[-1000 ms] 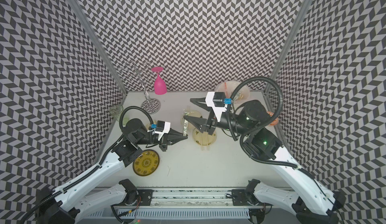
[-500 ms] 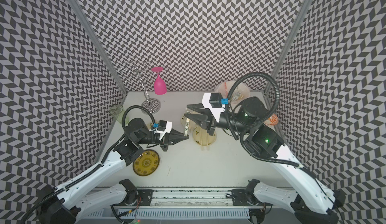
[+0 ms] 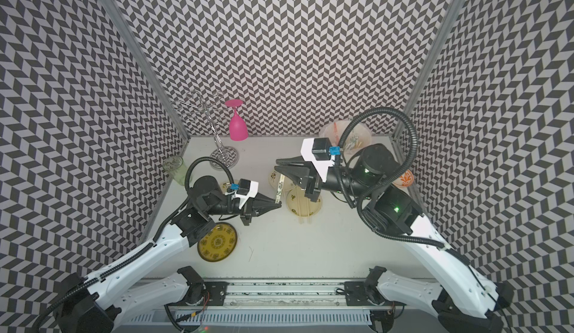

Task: Remove the packaging of disposable chopsticks
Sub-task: Remove the packet bag from the disposable chopsticks.

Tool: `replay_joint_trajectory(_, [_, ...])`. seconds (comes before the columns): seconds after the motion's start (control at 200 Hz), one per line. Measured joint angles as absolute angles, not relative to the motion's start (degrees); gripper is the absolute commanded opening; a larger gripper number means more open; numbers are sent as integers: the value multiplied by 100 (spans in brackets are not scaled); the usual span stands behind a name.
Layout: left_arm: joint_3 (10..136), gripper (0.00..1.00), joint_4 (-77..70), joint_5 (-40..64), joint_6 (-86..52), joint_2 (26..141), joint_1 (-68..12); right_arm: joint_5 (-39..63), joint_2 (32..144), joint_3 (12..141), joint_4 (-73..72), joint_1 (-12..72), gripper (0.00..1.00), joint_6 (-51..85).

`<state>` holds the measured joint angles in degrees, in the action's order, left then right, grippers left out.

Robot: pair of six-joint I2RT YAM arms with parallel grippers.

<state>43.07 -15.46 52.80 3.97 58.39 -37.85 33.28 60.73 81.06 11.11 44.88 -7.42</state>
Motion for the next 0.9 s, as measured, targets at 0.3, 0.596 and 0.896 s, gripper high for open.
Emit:
replay_joint_trajectory(0.3, [4307,0,-1535,5275,401,5857,-3785,3301,6069,8106,1105,4488,5,-744])
replay_joint_trajectory(0.596, [4307,0,-1551,5201,309,5857,-3782,3269,6069,8093,1109,4488,0,-803])
replay_joint_trajectory(0.896, [4569,0,-1544,5461,-537,6337,-3693,-642,5754,6893,-257,6320,0,-2401])
